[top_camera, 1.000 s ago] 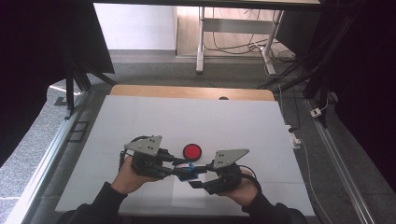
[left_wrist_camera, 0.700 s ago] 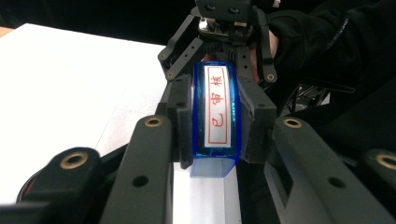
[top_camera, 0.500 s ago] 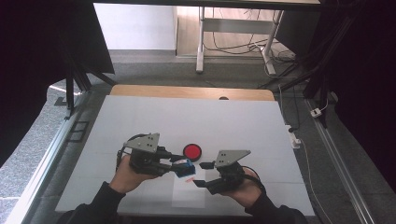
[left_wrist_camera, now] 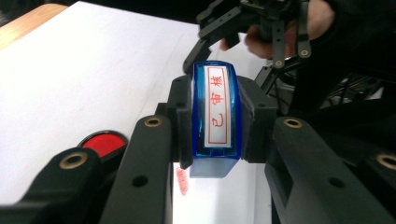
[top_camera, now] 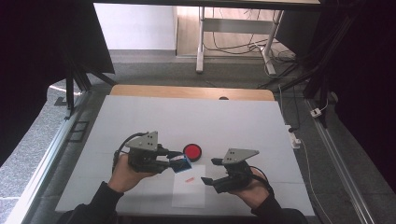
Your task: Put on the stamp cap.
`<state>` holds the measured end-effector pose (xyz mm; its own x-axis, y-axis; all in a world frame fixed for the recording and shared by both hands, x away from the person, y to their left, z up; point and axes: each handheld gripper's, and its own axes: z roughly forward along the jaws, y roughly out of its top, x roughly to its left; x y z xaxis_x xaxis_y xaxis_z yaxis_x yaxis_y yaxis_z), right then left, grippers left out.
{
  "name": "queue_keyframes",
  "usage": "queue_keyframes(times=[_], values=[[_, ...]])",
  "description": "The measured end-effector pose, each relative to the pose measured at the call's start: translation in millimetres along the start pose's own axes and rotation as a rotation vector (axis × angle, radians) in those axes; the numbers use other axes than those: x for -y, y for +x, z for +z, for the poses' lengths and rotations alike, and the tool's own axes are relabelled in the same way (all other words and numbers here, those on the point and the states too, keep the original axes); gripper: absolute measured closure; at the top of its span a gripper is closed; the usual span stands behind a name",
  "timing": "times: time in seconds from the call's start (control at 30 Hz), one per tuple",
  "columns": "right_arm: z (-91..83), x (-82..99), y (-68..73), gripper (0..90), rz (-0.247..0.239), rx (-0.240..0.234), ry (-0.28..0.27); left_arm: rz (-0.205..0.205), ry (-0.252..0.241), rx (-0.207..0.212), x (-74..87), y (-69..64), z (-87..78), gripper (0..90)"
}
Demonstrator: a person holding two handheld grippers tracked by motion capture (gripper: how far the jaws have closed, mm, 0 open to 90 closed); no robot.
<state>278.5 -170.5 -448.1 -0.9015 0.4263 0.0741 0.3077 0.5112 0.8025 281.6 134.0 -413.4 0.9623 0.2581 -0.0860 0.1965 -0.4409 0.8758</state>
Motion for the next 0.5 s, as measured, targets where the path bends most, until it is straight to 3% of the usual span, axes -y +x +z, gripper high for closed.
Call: queue_keyframes(times=[0.5], values=[[-13.9,10.7,-8.0,14.8,0.056,0.066,0.007,-0.032,0.021,-0.067,1.2,3.5,-4.2,69.7]])
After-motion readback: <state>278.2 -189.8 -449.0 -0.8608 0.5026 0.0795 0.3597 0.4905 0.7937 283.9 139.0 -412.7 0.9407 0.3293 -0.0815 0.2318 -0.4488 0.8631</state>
